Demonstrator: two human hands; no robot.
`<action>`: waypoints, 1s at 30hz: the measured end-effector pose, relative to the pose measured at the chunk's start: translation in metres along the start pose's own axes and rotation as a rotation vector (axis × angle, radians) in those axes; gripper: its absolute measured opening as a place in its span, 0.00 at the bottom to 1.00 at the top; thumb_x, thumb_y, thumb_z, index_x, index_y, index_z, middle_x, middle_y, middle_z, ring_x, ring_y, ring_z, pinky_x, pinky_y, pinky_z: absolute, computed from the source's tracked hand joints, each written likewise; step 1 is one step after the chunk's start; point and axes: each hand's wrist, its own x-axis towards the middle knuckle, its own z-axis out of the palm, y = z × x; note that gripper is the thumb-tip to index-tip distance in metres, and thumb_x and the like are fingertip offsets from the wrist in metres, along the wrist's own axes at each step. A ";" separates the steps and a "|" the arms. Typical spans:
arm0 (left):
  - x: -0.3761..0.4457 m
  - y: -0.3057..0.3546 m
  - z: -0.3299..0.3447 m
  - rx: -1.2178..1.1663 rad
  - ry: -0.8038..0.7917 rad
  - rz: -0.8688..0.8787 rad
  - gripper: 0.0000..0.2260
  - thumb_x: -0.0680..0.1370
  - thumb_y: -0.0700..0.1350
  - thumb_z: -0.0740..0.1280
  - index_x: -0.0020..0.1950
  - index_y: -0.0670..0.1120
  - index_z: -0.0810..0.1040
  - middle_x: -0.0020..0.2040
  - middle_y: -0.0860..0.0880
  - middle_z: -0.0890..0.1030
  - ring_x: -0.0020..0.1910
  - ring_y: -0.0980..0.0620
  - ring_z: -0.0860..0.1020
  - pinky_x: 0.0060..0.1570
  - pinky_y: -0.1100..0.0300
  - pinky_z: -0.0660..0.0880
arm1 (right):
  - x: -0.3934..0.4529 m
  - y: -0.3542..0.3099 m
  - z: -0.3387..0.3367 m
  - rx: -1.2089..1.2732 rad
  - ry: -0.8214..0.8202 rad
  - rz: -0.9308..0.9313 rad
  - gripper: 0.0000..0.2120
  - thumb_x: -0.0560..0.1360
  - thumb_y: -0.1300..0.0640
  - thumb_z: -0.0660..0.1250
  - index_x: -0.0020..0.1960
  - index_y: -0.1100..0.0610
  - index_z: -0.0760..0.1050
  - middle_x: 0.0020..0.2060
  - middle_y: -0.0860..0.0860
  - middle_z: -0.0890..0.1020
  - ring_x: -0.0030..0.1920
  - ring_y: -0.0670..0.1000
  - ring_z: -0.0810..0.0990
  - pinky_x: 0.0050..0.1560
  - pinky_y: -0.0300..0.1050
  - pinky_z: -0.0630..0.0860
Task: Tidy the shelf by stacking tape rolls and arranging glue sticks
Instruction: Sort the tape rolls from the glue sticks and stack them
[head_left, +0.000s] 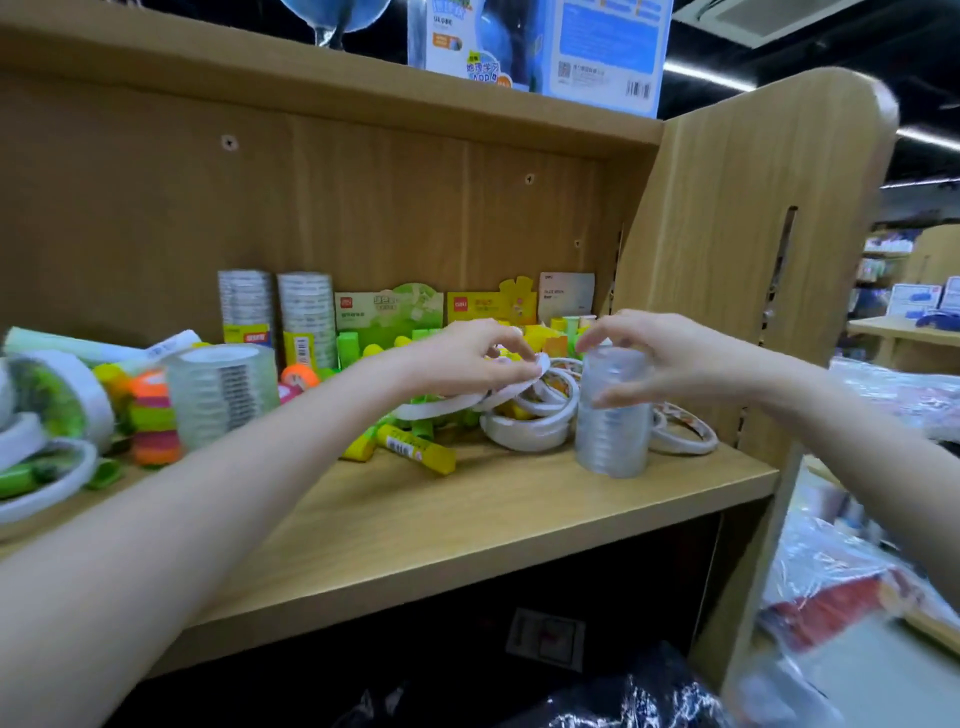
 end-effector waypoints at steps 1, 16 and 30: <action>-0.006 0.000 0.001 0.028 -0.010 0.000 0.16 0.74 0.56 0.66 0.58 0.50 0.75 0.59 0.50 0.74 0.58 0.52 0.72 0.59 0.56 0.69 | 0.001 0.000 0.001 -0.062 0.017 0.005 0.21 0.70 0.50 0.71 0.61 0.49 0.71 0.55 0.42 0.73 0.55 0.42 0.70 0.53 0.35 0.64; -0.005 -0.012 0.031 0.319 -0.038 0.065 0.06 0.70 0.45 0.73 0.45 0.46 0.80 0.70 0.51 0.64 0.69 0.45 0.55 0.64 0.50 0.64 | -0.008 -0.020 0.033 -0.513 0.099 -0.004 0.23 0.74 0.49 0.65 0.68 0.50 0.66 0.68 0.51 0.62 0.69 0.52 0.59 0.68 0.48 0.55; -0.023 -0.028 0.000 -0.549 0.209 -0.058 0.10 0.75 0.41 0.69 0.55 0.41 0.80 0.60 0.52 0.69 0.59 0.56 0.70 0.52 0.63 0.68 | 0.011 -0.027 0.075 -0.633 0.439 -0.205 0.33 0.53 0.50 0.81 0.54 0.59 0.77 0.49 0.56 0.80 0.50 0.57 0.81 0.59 0.60 0.72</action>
